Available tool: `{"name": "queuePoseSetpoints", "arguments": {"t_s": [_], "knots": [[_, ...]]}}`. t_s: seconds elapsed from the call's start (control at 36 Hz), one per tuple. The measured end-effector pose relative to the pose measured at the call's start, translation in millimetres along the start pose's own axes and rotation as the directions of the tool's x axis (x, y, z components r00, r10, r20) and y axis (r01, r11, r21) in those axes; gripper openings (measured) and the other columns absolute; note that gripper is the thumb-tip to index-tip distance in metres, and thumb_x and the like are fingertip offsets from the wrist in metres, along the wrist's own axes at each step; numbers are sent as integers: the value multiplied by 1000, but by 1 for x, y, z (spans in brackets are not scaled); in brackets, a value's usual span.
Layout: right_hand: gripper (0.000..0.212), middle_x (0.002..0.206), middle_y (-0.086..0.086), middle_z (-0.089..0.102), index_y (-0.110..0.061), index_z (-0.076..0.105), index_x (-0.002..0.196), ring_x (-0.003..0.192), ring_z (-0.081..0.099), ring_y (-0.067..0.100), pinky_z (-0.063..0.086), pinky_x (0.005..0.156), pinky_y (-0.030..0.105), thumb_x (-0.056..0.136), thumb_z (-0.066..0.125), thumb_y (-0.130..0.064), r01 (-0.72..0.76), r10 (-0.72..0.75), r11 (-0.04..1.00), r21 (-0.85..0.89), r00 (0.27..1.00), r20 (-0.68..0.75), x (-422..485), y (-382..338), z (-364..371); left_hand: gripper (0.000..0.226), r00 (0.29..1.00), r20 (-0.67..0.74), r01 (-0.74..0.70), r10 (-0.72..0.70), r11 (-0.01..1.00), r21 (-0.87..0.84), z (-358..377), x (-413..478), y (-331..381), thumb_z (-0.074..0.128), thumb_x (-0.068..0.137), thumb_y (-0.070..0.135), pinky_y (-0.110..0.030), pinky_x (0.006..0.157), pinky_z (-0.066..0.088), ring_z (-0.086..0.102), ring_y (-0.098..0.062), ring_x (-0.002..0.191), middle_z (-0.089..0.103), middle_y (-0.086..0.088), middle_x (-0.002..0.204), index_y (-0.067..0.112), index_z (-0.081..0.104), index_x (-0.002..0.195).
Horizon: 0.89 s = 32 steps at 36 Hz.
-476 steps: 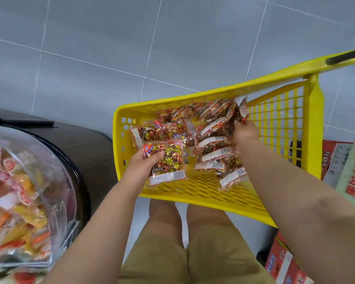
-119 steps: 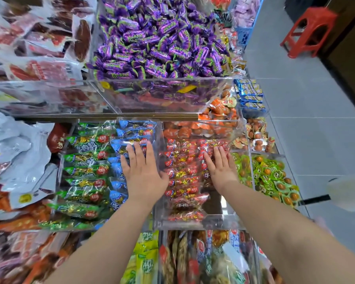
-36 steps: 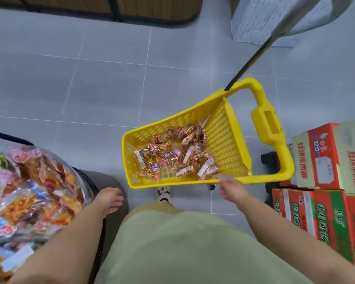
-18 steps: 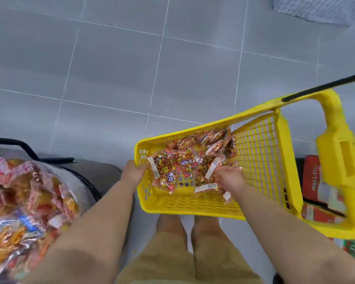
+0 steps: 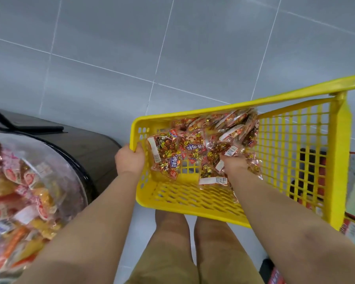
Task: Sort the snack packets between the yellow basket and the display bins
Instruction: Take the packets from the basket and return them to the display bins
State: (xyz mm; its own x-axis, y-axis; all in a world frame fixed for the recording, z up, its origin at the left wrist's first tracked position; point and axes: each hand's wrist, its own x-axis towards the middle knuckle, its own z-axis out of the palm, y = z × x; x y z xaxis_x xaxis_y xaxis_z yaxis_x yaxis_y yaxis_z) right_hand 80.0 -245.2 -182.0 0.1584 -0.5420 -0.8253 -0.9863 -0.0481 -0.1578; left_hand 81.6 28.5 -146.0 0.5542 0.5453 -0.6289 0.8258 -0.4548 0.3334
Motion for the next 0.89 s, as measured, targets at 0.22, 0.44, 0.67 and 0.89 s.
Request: {"name": "queuePoseSetpoints", "arguments": {"t_s": [0.22, 0.44, 0.67, 0.89], "knots": [[30, 76, 6, 62, -9, 56, 107, 57, 58, 22, 50, 53, 31, 81, 68, -16, 23, -24, 993, 116, 1000, 10, -22, 12, -24, 39, 1000, 19, -14, 15, 999, -29, -4, -5, 5, 48, 96, 33, -37, 68, 47, 61, -41, 82, 54, -10, 67, 12, 52, 63], [29, 86, 3, 72, -14, 69, 102, 75, 69, 18, 54, 60, 30, 74, 77, -15, 173, -201, 979, 104, 878, 434, -67, 14, -82, 53, 844, -269, -473, 464, 880, 37, -6, -49, 28, 63, 82, 36, -36, 104, 28, 40, -28, 122, 55, -17, 124, 5, 55, 124], [13, 71, -10, 68, -25, 72, 75, 65, 64, 4, 49, 57, 20, 67, 81, -18, 301, -131, 950, -85, 630, 765, -71, -18, -88, 18, 647, 671, -266, 363, 932, -247, 23, -89, 76, 81, 70, 40, -20, 69, 48, 62, 3, 79, 68, 15, 86, 38, 67, 82], [38, 90, 3, 65, -10, 60, 110, 78, 63, 16, 56, 69, 32, 87, 62, -39, 192, -149, 979, -75, 908, 391, -25, -47, -61, 35, 670, 693, -281, 266, 955, -95, 30, -73, 64, 76, 77, 43, -27, 61, 38, 51, -5, 66, 57, 12, 71, 10, 65, 80]]}}
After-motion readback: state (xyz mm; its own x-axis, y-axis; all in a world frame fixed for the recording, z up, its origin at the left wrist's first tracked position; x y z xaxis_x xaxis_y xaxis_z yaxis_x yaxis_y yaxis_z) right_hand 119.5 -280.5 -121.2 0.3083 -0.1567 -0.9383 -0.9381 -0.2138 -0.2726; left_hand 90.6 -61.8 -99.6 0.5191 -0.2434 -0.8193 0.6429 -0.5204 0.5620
